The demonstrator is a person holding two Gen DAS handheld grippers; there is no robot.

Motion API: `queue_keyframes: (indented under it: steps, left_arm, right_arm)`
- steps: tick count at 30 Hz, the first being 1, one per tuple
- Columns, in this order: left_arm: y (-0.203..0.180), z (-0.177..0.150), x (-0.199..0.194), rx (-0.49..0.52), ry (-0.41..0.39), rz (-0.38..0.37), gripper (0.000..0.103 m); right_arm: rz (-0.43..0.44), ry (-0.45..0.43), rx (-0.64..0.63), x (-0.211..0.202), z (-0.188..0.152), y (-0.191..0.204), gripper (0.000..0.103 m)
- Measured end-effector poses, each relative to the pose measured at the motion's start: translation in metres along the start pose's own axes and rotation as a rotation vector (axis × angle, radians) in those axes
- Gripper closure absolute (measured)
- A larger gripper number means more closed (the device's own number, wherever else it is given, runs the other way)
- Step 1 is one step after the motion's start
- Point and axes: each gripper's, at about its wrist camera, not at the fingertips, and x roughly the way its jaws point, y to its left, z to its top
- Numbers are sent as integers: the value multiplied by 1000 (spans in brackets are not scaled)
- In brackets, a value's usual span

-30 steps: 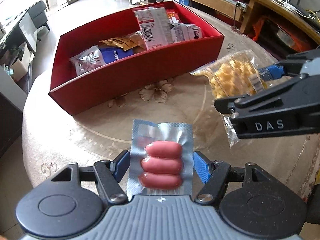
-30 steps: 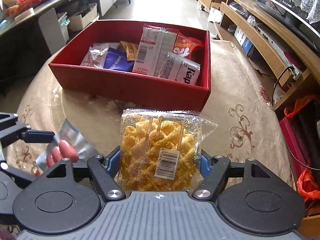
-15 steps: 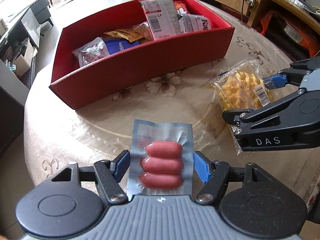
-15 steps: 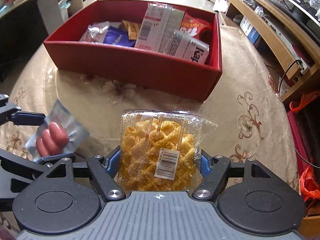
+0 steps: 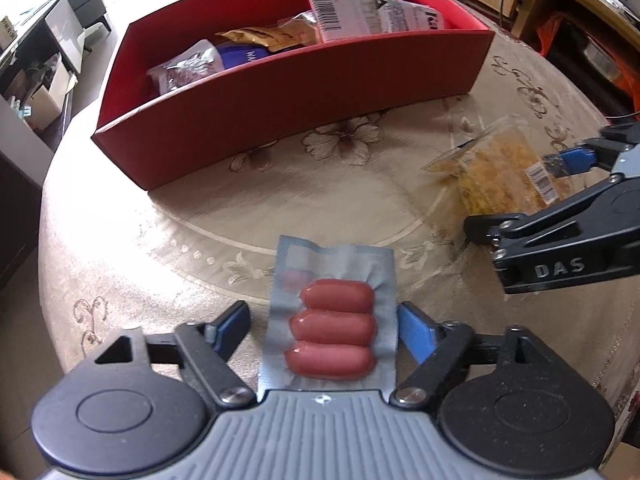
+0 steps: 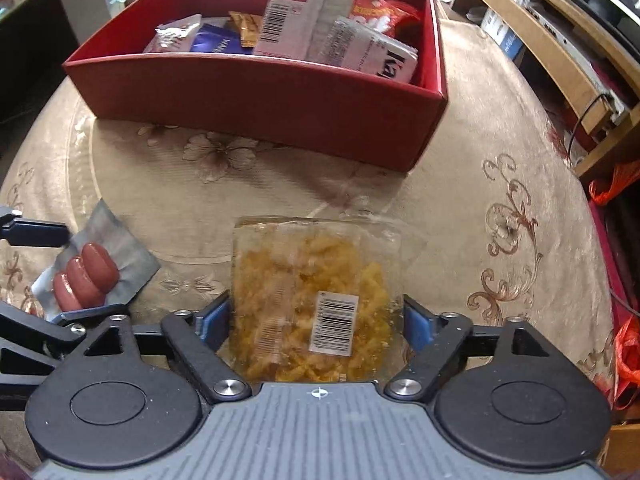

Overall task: Organize snacks
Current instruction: 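Carry the sausage pack with the left tool while the right tool carries the crisp bag to the box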

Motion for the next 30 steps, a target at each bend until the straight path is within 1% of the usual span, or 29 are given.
queue_keyframes:
  steps: [2,5,6,7,8,9,10,14,16,22,26,30]
  left_arm:
    - [4,0,2,-22,4,-7,19]
    - [3,0,1,-24,1,-7,20]
    - [2,0,0,-25,2,-8,23]
    - [1,0,0,-28,2,-12,26]
    - [1,0,-2,-28,2,-12,28]
    - [-1,0,-3,-30,0,-14,36]
    - [-2,0,-5,-31,-3,-15,39]
    - [-7,-2,-9,-30,-1,-6,39]
    - [-8,-1,-13,-31,-6,-11,39]
    - [-4,5,-27,-61,-56,-24,39]
    - [-3,10,-35,-73,-86,-23,39]
    - [1,16,-44,-86,-118,-17,39]
  right_arm:
    - [7,7,24,3,0,-6,3]
    - [6,11,33,5,0,-8,3]
    - [4,10,32,4,0,-8,3]
    - [6,7,29,4,0,-7,5]
    - [9,3,22,2,-1,-6,10]
    - [10,-3,12,1,-1,-5,14]
    - [17,-10,5,-3,-2,-3,23]
    - [7,-19,-12,-10,-4,3,24]
    - [10,-33,-1,-17,-4,2,24]
    - [19,-113,52,-45,1,-5,24]
    - [10,-144,62,-54,0,-3,24]
    - [7,-151,58,-55,2,2,24]
